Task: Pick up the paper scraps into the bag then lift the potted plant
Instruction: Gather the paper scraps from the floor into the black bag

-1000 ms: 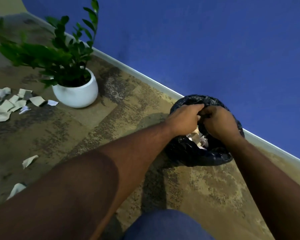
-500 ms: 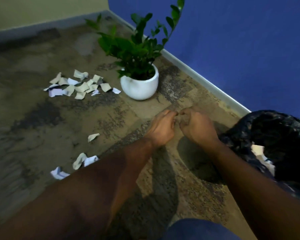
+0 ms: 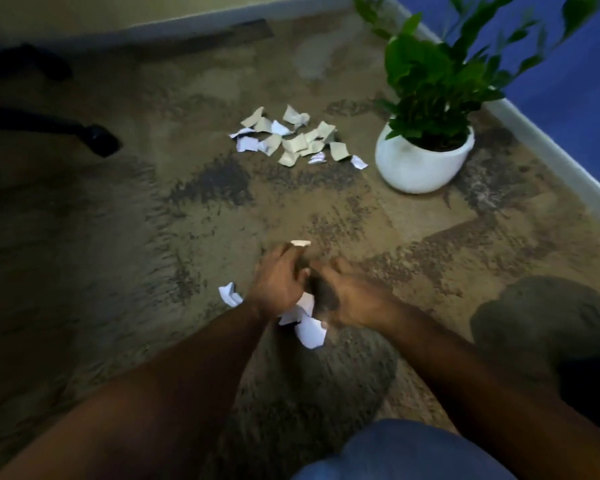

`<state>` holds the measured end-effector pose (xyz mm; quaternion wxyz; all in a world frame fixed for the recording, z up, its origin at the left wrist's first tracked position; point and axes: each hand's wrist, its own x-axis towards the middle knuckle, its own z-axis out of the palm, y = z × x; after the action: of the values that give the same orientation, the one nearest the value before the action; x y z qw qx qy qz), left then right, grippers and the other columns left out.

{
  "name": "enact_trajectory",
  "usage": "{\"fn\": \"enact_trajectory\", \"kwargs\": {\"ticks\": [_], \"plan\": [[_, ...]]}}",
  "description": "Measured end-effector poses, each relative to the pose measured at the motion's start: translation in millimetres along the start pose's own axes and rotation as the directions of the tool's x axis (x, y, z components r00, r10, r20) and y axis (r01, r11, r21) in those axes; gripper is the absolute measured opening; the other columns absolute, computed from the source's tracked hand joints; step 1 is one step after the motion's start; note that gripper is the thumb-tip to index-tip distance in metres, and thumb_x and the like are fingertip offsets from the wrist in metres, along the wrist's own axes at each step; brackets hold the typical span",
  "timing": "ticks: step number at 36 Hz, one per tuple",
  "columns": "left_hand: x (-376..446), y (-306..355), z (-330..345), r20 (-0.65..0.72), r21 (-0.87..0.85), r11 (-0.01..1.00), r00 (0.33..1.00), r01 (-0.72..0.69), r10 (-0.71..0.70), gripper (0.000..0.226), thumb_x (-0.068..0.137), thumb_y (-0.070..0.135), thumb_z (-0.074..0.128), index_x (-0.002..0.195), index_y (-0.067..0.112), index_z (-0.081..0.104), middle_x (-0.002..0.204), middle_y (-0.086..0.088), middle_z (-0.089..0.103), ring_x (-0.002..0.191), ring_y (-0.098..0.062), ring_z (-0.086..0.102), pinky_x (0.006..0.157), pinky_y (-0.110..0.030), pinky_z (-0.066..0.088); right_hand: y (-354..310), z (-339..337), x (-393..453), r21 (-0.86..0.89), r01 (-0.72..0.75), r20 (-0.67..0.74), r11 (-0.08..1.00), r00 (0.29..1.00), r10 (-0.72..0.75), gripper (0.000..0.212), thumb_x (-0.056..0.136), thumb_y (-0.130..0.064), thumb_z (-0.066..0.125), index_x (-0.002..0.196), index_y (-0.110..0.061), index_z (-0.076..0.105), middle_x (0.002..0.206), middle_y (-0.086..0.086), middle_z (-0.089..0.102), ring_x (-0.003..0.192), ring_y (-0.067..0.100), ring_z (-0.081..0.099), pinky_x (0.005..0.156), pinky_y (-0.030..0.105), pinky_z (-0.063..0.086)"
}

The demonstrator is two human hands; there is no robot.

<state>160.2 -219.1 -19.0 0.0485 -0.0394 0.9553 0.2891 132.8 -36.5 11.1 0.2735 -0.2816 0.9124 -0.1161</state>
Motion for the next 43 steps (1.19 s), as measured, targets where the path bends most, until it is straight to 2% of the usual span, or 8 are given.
{"fn": "enact_trajectory", "kwargs": {"ticks": [9, 13, 22, 28, 33, 36, 40, 43], "plan": [[-46.3, -74.3, -10.6, -0.014, 0.116, 0.929, 0.936, 0.35, -0.351, 0.084, 0.072, 0.061, 0.067, 0.144, 0.025, 0.041, 0.148, -0.013, 0.033, 0.139, -0.035, 0.031, 0.11, -0.049, 0.037, -49.2, 38.9, 36.9, -0.295, 0.313, 0.158, 0.903, 0.948, -0.277, 0.153, 0.039, -0.05, 0.093, 0.152, -0.041, -0.01, 0.16, 0.008, -0.029, 0.152, 0.032, -0.008, 0.107, 0.05, 0.042], [-53.5, -79.5, -7.3, -0.01, 0.163, 0.91, 0.923, 0.38, -0.384, 0.073, 0.076, 0.047, 0.07, 0.14, 0.022, 0.045, 0.142, -0.013, 0.037, 0.131, -0.036, 0.035, 0.107, -0.043, 0.039, -59.0, 37.4, 48.9, -0.421, 0.315, 0.247, 0.85, 0.942, -0.226, 0.149, 0.05, -0.041, 0.094, 0.152, -0.041, -0.015, 0.157, 0.007, -0.037, 0.151, 0.035, -0.014, 0.102, 0.058, 0.041], [-33.7, -58.5, 4.8, -0.062, 0.163, 0.919, 0.933, 0.359, -0.354, 0.037, 0.082, 0.011, 0.058, 0.119, 0.016, 0.06, 0.125, -0.01, 0.047, 0.113, -0.032, 0.05, 0.098, -0.038, 0.044, -53.8, 38.1, 52.4, -0.424, 0.312, 0.162, 0.85, 0.95, -0.268, 0.089, 0.074, -0.021, 0.078, 0.147, -0.032, 0.028, 0.162, 0.008, 0.009, 0.145, 0.036, 0.016, 0.099, 0.049, 0.045], [-8.7, -46.1, 5.6, -0.059, 0.002, 0.943, 0.942, 0.331, -0.331, 0.032, 0.078, 0.006, 0.059, 0.109, 0.006, 0.065, 0.114, -0.015, 0.053, 0.105, -0.035, 0.055, 0.094, -0.042, 0.048, -36.3, 43.5, 45.6, -0.339, 0.362, 0.034, 0.868, 0.927, -0.373, 0.047, 0.07, -0.017, 0.075, 0.113, -0.024, 0.055, 0.128, 0.003, 0.047, 0.116, 0.029, 0.044, 0.077, 0.04, 0.052], [22.0, -18.8, 8.6, -0.051, -0.007, 0.983, 0.982, 0.184, -0.184, 0.031, 0.084, 0.002, 0.056, 0.115, 0.006, 0.061, 0.118, -0.017, 0.053, 0.107, -0.035, 0.055, 0.093, -0.04, 0.049, -16.4, 59.6, 34.1, -0.251, 0.37, -0.135, 0.895, 0.902, -0.41, 0.028, 0.083, -0.016, 0.061, 0.111, -0.019, 0.063, 0.113, 0.003, 0.057, 0.111, 0.025, 0.049, 0.085, 0.036, 0.053], [38.9, -5.0, 13.4, -0.012, -0.035, 0.992, 0.993, 0.119, -0.119, 0.047, 0.087, -0.003, 0.054, 0.132, 0.01, 0.05, 0.126, -0.021, 0.048, 0.108, -0.036, 0.053, 0.092, -0.038, 0.047, -10.8, 67.5, 25.5, -0.192, 0.312, -0.207, 0.93, 0.914, -0.35, 0.024, 0.081, -0.011, 0.064, 0.104, -0.016, 0.069, 0.105, 0.004, 0.06, 0.102, 0.026, 0.056, 0.078, 0.036, 0.054], [56.3, 3.6, 21.1, 0.051, 0.001, 0.993, 0.992, 0.119, -0.119, 0.051, 0.087, 0.02, 0.065, 0.136, 0.02, 0.05, 0.126, -0.012, 0.041, 0.1, -0.027, 0.057, 0.096, -0.033, 0.05, -4.5, 60.0, 21.6, 0.24, 0.213, -0.262, 0.947, 0.954, -0.148, 0.015, 0.077, 0.015, 0.057, 0.081, 0.016, 0.071, 0.089, 0.032, 0.067, 0.084, 0.044, 0.066, 0.079, 0.039, 0.055], [64.1, 5.4, 24.1, 0.115, 0.014, 0.994, 0.988, 0.105, -0.106, 0.034, 0.089, 0.019, 0.062, 0.122, 0.012, 0.059, 0.132, -0.015, 0.042, 0.109, -0.032, 0.056, 0.102, -0.038, 0.048, 6.3, 52.9, 14.9, 0.462, -0.01, -0.272, 0.887, 0.95, 0.153, 0.01, 0.08, 0.007, 0.069, 0.084, 0.005, 0.077, 0.095, 0.02, 0.073, 0.091, 0.028, 0.069, 0.077, 0.002, 0.038]]}}
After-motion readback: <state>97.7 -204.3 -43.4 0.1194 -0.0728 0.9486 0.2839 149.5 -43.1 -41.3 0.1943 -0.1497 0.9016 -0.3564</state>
